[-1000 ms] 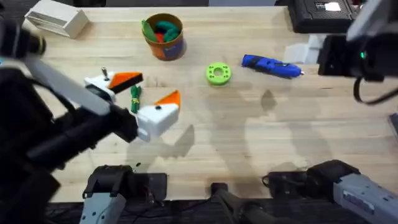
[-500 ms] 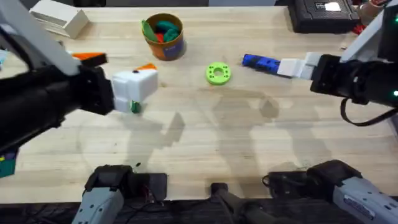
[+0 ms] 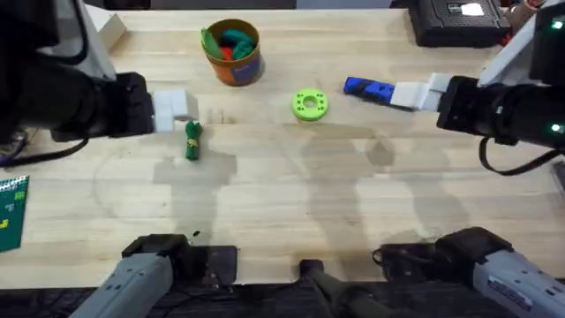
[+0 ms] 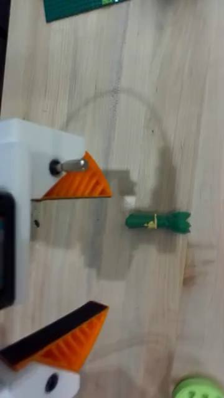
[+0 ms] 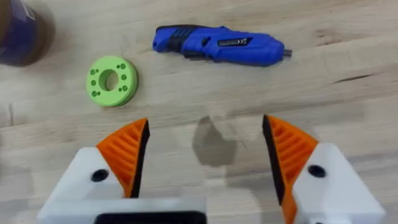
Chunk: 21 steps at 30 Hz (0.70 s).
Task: Pick up the gripper from the table and insert it into the empty holder that is missing its gripper. Then pick up a screw, insert it into the mounting hole, and use the screwdriver to tighten it. Finally, clean up the table by picking up the vegetable and placing it into the bucket.
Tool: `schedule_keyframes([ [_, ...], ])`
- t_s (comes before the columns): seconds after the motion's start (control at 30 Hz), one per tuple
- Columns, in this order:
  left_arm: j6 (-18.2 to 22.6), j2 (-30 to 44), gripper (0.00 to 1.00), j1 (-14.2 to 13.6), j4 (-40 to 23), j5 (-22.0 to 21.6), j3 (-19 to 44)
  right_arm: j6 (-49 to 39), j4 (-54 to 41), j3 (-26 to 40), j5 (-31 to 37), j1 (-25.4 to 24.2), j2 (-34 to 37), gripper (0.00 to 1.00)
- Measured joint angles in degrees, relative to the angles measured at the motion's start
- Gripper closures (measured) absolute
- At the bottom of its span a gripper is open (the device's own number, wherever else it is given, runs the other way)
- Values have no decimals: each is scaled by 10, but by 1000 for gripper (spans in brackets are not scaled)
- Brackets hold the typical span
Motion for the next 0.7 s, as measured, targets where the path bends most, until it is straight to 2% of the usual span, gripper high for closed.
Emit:
schedule_keyframes([
  [0.17,-19,17,15,18,53,-7,-49,0,0,0,0,0,0,12],
  [0.37,-25,67,15,20,127,4,-118,0,0,0,0,0,17,12],
  [0.7,-23,221,14,20,238,10,-129,0,4,0,0,0,45,12],
])
